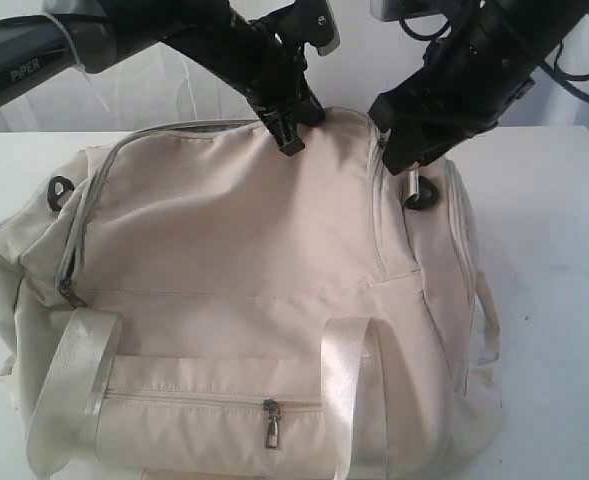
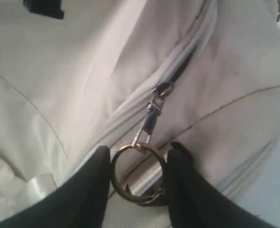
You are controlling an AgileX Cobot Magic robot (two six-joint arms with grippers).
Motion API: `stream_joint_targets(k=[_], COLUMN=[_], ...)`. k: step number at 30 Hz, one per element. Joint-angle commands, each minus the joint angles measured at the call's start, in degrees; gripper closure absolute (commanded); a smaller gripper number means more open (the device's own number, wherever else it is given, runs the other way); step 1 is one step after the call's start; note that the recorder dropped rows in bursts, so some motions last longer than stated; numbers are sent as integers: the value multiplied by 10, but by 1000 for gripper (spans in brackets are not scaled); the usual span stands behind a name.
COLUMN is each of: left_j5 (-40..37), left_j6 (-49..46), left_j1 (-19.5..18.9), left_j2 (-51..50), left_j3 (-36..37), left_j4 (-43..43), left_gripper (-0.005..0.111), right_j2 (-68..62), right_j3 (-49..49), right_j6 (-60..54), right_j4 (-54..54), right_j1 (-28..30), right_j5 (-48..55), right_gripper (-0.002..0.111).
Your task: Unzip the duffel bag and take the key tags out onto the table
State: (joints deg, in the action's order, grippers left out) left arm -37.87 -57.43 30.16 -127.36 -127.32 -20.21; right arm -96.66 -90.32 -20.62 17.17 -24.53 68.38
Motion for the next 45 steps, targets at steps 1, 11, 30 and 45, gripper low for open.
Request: stream_joint_targets(k=[1,11,30,45], left_j5=[14,13,-16,-29], left_j6=[7,7,11,13], left_j1=[-4,-4,-4,-4], left_j2=[7,7,7,29], left_j3=[0,0,0,0], left_j4=[15,16,16,15], left_gripper=[107,107,107,107], right_j2=[43,151,212,212], right_j3=[69,212,377,345], right_j6=[-27,-33,-186,-195], right_j4=[43,55,149,134], right_j1=[6,-1,-18,-18], right_j5=[16,16,16,-10], right_gripper=[108,108,100,43])
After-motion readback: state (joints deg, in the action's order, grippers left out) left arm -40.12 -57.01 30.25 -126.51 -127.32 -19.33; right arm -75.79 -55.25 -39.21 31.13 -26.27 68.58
